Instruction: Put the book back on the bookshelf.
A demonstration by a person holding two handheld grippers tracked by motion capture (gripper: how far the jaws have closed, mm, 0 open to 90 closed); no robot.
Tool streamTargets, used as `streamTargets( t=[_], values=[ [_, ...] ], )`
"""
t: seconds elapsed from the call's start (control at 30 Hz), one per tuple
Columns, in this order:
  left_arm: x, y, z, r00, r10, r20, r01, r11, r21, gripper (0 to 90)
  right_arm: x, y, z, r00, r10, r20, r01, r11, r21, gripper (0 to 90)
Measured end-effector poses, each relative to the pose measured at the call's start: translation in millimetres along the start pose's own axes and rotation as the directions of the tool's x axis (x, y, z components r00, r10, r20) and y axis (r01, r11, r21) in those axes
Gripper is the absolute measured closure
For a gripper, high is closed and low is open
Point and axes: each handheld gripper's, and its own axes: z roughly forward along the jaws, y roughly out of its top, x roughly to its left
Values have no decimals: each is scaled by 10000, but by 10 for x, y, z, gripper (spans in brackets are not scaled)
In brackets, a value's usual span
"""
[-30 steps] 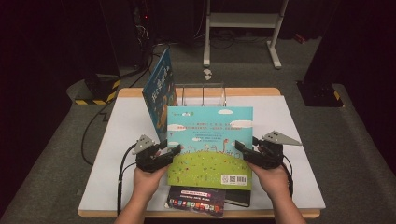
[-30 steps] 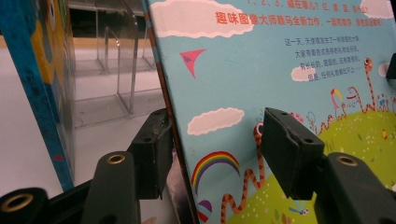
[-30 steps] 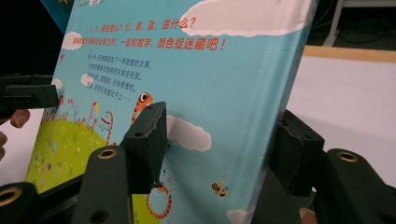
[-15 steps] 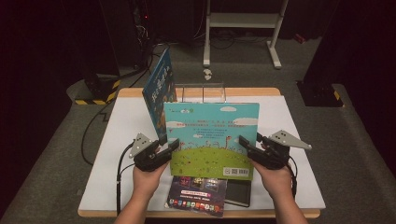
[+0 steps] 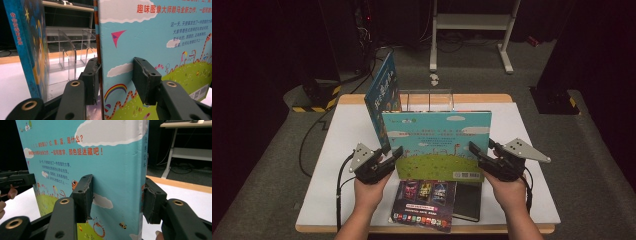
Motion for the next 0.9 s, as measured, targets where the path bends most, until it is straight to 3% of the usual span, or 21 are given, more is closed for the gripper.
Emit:
streamTargets(
  t=[0.47, 0.9],
  values=[
    [7, 19, 146, 9994, 335, 10, -335, 9993, -142, 575, -82, 4, 67, 9999, 44, 133, -38, 9992, -409, 475],
    [43, 29, 339, 9983, 590, -21, -590, 9982, -132, 575, -240, 38, 183, 9997, 128, 220, -118, 9990, -433, 470]
  ],
)
